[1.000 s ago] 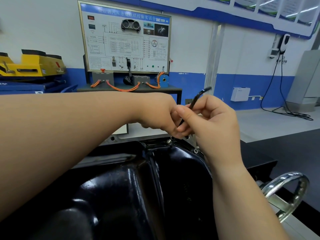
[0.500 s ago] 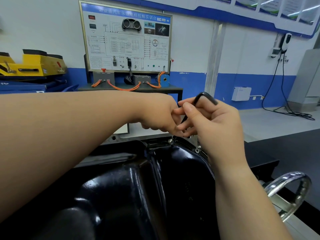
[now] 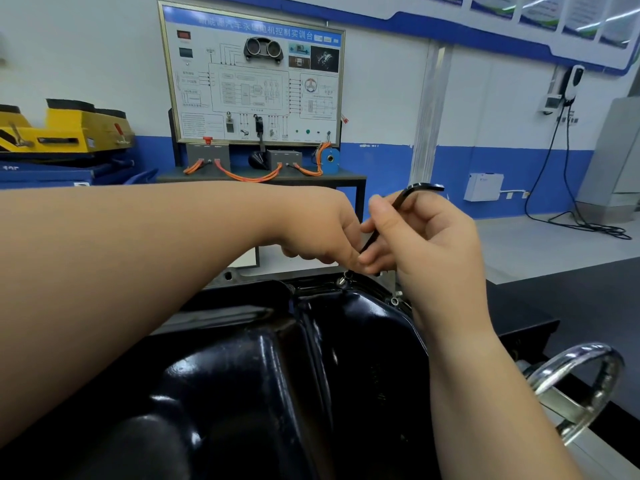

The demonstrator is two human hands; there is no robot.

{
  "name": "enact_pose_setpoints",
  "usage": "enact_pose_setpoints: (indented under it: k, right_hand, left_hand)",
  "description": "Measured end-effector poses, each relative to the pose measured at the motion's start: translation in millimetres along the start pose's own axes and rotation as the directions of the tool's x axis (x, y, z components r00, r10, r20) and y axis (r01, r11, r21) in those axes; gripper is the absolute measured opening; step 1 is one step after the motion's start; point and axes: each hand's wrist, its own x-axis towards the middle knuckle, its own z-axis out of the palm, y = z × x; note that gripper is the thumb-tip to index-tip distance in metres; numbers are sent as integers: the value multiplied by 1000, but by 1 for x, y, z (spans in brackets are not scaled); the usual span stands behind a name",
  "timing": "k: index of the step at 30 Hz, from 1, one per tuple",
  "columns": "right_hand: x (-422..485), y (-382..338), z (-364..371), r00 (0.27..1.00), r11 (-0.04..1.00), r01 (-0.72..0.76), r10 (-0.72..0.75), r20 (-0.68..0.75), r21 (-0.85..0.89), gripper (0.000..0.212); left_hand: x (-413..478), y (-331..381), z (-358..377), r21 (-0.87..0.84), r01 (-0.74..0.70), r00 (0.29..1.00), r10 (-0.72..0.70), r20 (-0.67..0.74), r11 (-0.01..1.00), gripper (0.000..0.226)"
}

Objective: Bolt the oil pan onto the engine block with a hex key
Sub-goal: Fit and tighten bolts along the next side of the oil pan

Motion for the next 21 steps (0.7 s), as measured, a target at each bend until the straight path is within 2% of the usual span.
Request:
enact_pose_setpoints:
  k: [2,5,8,12,17,21]
  right_hand:
    - [-1,-2,1,1000,1000,-6,5,31,17,11]
    - [-2,-3,0,998,1000,19,-18,60,-19,18]
    - [-1,-3,-1,998,999,28,-25,52,-43,23]
    - [-1,-3,0,999,999,25,-24,40,-22,19]
    - [0,-2,-1,998,997,56,-55,25,-44,18]
    - [1,1,-2,998,996,58,-59,-11,-70,29]
  left_hand:
    - [0,0,-1,10,8,1000,-8,4,1000,30]
    - [2,0,-2,13,21,1000,-21,8,1000,43]
    - [2,-1,-1,23,26,1000,-26,4,999,40]
    - [2,-2,-1,45,26,1000,-25,-6,999,48]
    - [3,-2,-2,56,36,999,-36,-11,998,40]
    - [3,-2,-2,61,36,999,-35,-10,997,41]
